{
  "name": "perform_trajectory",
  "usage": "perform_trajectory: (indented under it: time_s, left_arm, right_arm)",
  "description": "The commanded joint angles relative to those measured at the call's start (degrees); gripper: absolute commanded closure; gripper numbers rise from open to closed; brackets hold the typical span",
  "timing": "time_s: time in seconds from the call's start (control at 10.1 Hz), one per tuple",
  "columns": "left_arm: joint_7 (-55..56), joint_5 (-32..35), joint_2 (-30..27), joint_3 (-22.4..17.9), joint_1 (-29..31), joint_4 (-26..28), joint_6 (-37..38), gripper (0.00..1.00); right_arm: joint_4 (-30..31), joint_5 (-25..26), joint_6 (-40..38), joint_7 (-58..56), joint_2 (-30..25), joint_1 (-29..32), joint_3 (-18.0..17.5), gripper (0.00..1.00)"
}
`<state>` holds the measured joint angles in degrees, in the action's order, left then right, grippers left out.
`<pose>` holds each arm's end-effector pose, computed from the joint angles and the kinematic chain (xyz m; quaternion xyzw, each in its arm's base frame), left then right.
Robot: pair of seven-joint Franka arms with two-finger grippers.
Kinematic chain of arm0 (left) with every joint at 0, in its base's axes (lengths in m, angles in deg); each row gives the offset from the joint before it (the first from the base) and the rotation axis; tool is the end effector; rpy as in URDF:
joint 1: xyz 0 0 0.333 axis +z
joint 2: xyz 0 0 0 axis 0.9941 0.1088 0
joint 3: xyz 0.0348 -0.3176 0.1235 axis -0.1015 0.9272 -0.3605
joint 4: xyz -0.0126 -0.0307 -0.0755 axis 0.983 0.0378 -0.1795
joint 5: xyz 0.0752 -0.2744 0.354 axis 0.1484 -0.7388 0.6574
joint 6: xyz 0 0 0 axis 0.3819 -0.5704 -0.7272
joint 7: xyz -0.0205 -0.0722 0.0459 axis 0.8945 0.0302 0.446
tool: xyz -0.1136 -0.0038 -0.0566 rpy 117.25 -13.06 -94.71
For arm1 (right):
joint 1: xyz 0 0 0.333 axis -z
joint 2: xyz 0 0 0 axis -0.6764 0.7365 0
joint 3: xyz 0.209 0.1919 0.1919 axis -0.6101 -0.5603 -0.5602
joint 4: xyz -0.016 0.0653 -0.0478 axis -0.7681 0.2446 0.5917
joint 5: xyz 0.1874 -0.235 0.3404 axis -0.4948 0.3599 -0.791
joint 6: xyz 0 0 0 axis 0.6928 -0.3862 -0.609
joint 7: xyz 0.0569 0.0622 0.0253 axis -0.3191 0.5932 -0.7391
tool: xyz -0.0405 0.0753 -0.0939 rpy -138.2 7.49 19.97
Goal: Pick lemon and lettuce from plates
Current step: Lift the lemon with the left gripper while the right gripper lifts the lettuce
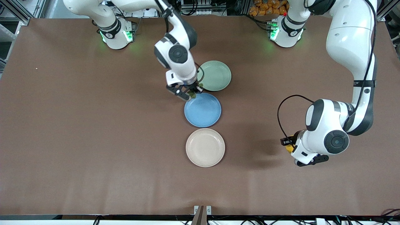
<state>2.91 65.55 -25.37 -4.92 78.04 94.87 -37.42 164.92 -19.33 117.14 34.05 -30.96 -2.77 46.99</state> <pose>0.7709 -0.1371 0.2458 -0.9874 -0.1003 0.1171 0.0361 0.4961 0.4860 0.2414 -0.9562 0.2866 0.0425 0.0422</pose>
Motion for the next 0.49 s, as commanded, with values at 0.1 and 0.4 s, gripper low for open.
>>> perform_trajectory:
  time_s: [0.1,0.4]
  left_arm:
    - [-0.56,1.37,2.98,0.16,0.0,0.27,-0.1,0.7]
    - [-0.65,1.98,4.39,0.07,1.75,1.76,-0.19,0.7]
  right_arm:
    - [1.59,0.76,-2.27,-9.21,-3.34,7.96,-0.96,0.92]
    - [1.68,0.76,-3.67,-20.54,-4.05,15.78,-0.87,0.91]
